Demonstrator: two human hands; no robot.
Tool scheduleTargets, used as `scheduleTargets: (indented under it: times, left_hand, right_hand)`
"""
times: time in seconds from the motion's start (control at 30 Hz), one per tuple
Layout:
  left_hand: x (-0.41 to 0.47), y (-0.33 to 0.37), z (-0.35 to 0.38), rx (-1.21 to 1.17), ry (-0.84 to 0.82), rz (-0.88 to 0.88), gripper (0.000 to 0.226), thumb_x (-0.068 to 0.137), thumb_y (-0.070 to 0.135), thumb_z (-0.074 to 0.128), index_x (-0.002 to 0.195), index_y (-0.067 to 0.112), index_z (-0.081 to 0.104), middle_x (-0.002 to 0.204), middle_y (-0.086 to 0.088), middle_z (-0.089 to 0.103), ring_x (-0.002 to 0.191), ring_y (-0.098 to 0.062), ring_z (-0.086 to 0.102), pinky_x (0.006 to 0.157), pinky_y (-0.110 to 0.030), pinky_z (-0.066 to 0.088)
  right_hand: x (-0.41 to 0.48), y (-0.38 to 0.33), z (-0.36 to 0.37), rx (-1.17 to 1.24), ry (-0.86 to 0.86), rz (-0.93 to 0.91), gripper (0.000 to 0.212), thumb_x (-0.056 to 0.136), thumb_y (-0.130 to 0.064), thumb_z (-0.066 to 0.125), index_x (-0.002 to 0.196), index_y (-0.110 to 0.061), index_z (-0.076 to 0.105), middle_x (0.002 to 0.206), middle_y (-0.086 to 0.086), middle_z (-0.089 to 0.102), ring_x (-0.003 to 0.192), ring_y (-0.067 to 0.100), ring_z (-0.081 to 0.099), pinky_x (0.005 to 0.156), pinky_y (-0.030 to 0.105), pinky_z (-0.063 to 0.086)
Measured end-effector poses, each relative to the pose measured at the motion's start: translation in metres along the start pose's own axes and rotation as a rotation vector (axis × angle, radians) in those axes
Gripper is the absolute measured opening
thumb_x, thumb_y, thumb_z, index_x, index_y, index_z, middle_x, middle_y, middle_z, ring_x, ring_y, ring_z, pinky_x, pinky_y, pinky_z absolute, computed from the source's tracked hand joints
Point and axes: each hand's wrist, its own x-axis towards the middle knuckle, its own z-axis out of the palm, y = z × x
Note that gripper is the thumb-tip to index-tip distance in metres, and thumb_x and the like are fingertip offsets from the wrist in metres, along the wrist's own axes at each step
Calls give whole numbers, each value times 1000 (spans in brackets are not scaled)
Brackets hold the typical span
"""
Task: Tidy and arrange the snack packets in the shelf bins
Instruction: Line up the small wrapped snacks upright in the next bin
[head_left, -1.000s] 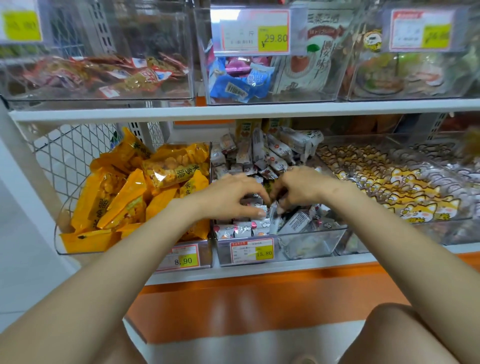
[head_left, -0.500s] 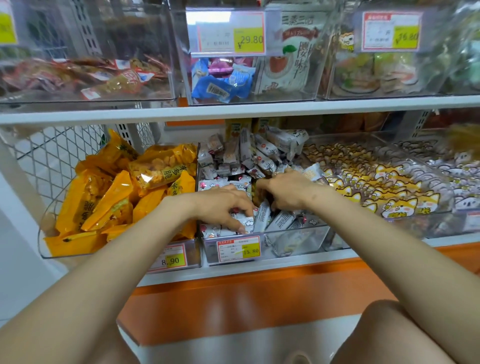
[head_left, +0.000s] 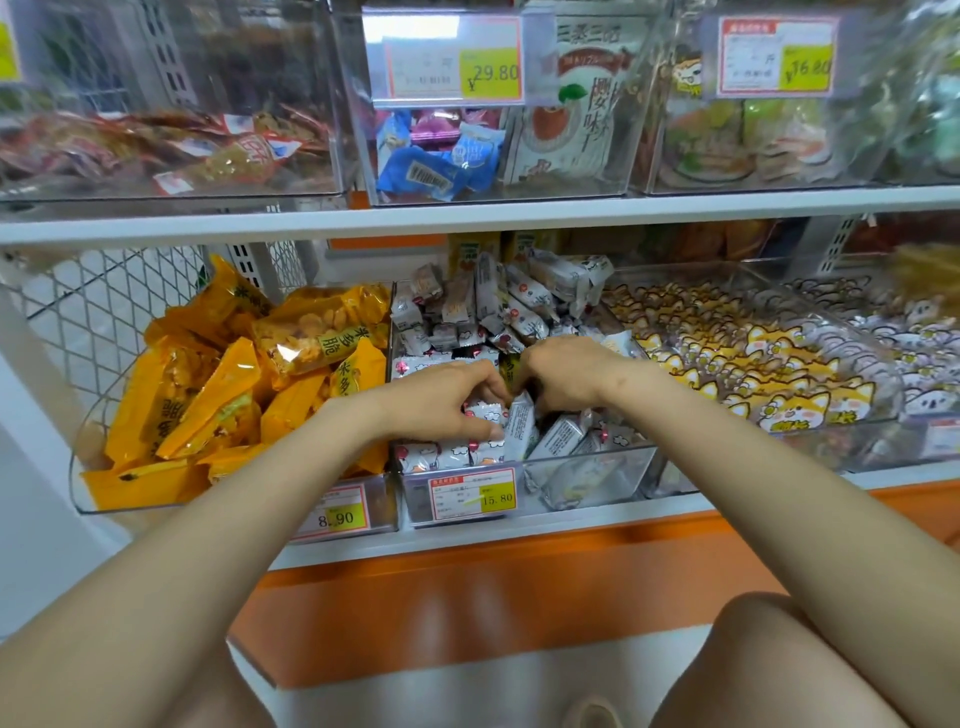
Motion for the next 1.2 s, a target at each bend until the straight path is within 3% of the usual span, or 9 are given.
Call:
scheduleTargets:
  times: [0.27, 0.53, 0.67, 0.73, 0.8, 0.9, 0.97, 1.07, 1.2]
  left_hand:
    - [22, 6, 4, -21, 111, -30, 52, 85, 31, 67, 126, 10, 43, 127, -4, 55, 116, -16, 50, 97, -29, 40]
    - [55, 11, 13, 242, 77, -171, 58, 83, 50, 62, 124, 11, 49, 117, -2, 62, 106, -22, 56, 85, -34, 45]
    - [69, 13, 19, 295, 61, -209, 51, 78, 58, 63, 94, 9, 61, 90, -4, 65, 88, -23, 58, 66, -32, 40]
    - [69, 15, 20, 319, 67, -212, 42, 80, 54, 63, 76, 13, 55, 68, -1, 53, 77, -23, 52, 57, -30, 32]
    - [67, 15, 19, 316, 60, -197, 34, 83, 48, 63, 84, 15, 55, 62, 1, 45, 75, -23, 49, 56, -30, 30]
    - [57, 16, 13, 299, 8, -146, 33, 85, 46, 62, 90, 16, 47, 70, -2, 47, 73, -21, 45, 58, -30, 29]
    - [44, 18, 4, 313, 31, -134, 34, 84, 50, 61, 97, 19, 55, 83, -3, 56, 78, -19, 51, 62, -30, 38]
    - [16, 18, -24, 298, 308, -171, 40, 84, 49, 61, 112, 21, 60, 110, 3, 64, 100, -17, 58, 81, -32, 49]
    - [-12, 0, -57, 196, 545, -280, 31, 84, 37, 66, 109, 19, 64, 112, -2, 66, 104, -21, 60, 87, -35, 48]
  right_hand:
    - [-38, 32, -16, 82, 105, 130, 47, 82, -21, 66, 125, -36, 56, 127, -3, 59, 118, 20, 51, 85, 30, 41]
    - [-65, 52, -7, 337, 501, 339, 35, 80, -32, 69, 113, -25, 57, 108, 10, 63, 106, 30, 54, 82, 35, 42]
    - [-71, 56, -1, 443, 592, 413, 31, 80, -38, 69, 105, -22, 58, 88, 5, 63, 92, 31, 58, 70, 33, 39]
    - [-72, 57, -1, 489, 594, 407, 29, 81, -38, 69, 102, -22, 58, 83, 4, 60, 86, 30, 57, 66, 32, 36]
    - [-71, 56, 0, 590, 608, 368, 25, 80, -34, 71, 98, -21, 59, 90, 5, 64, 87, 26, 58, 70, 33, 42]
    - [-66, 48, -3, 774, 634, 292, 18, 79, -25, 73, 91, -21, 60, 96, 1, 67, 91, 18, 60, 75, 27, 44]
    - [-60, 39, -7, 854, 604, 252, 15, 79, -20, 72, 86, -25, 60, 93, -3, 66, 88, 16, 60, 72, 25, 43]
    - [-48, 28, -6, 893, 525, 239, 18, 76, -21, 74, 82, -31, 60, 97, -1, 67, 93, 19, 61, 83, 35, 49]
    - [-31, 5, -1, 903, 500, 194, 24, 77, -25, 76, 86, -19, 54, 92, -1, 60, 90, 17, 56, 74, 28, 42]
